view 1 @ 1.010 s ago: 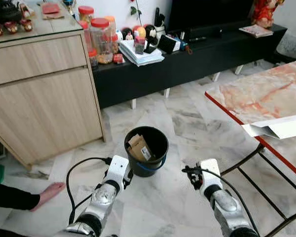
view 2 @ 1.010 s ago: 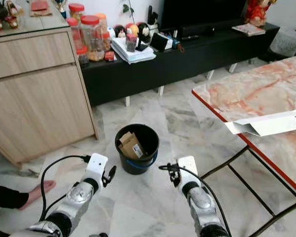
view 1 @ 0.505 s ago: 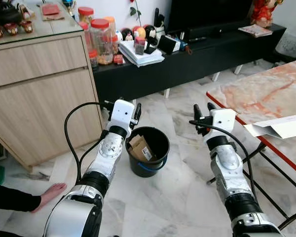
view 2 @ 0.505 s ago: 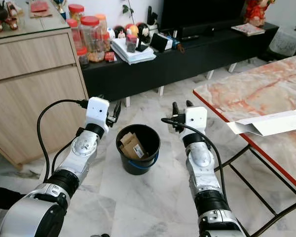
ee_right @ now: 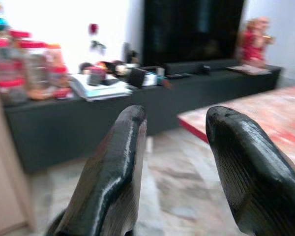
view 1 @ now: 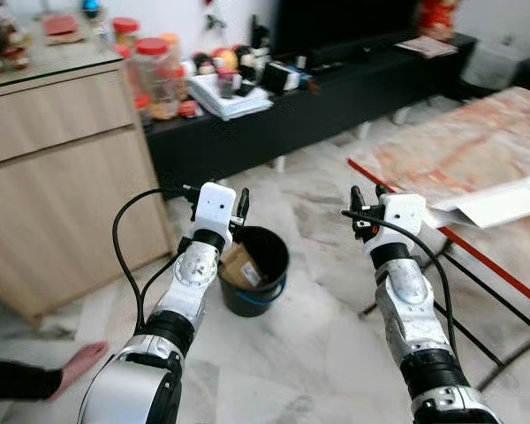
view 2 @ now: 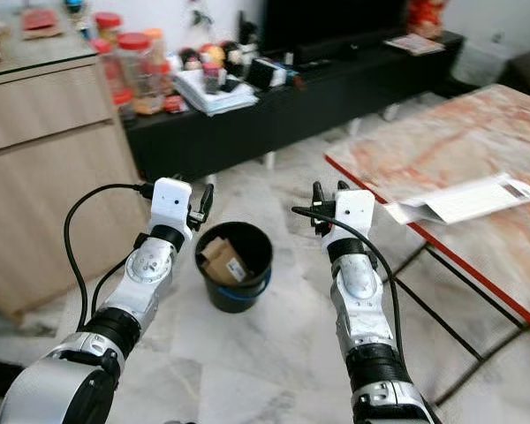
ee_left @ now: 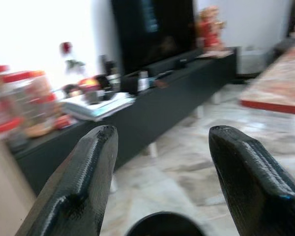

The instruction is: Picking trash to rubbish bin

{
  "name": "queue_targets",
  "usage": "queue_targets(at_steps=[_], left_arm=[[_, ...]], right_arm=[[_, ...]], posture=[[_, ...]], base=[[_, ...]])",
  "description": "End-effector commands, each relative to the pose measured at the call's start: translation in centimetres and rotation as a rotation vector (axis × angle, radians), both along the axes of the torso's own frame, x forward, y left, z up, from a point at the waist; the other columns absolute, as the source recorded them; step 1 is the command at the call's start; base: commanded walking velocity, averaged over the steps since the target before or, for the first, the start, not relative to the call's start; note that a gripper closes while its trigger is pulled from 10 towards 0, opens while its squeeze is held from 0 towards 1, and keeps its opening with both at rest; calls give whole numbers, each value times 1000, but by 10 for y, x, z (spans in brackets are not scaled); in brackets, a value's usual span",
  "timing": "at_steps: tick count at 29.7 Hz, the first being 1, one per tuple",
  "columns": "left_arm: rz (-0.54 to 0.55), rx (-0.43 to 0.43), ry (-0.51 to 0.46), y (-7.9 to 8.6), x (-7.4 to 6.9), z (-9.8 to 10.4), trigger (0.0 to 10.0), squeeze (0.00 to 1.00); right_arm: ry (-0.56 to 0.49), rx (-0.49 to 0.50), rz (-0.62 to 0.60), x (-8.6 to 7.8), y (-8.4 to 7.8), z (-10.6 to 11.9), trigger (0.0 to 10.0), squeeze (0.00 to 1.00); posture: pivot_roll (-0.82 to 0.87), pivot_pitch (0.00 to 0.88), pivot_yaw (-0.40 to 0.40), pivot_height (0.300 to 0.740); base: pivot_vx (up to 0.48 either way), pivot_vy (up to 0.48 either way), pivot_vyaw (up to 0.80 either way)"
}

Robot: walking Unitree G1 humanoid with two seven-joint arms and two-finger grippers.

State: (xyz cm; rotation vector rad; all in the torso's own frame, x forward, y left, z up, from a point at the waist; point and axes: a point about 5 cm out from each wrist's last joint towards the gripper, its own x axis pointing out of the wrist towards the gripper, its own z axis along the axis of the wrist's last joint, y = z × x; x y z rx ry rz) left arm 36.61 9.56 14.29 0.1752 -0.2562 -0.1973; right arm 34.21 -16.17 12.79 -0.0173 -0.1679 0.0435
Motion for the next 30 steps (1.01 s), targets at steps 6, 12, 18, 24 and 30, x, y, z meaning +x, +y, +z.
queue_targets(at_steps=[6, 12, 18, 24, 30], left_arm=[[-9, -2, -14, -2, 1, 5, 10000, 0], [-26, -9, -9, -5, 0, 4, 10000, 0], [-37, -15, -8, -9, 0, 5, 10000, 0], [-48, -23, -8, -11, -1, 5, 10000, 0], [-47, -22, -8, -10, -1, 5, 10000, 0]], right_arm=[[-4, 15, -8, -1, 4, 4, 10000, 0], [-6, 24, -26, -1, 3, 5, 10000, 0], [1, 22, -33, -3, 2, 3, 10000, 0], [5, 20, -38, -3, 3, 3, 10000, 0], [7, 21, -36, -4, 4, 3, 10000, 0]], posture=[[65, 20, -47, 740], [57, 6, -34, 740], [56, 0, -34, 740], [59, 0, -37, 740], [60, 0, -36, 740]], base=[[0, 0, -788], [0, 0, -788], [0, 0, -788], [0, 0, -788], [0, 0, -788]])
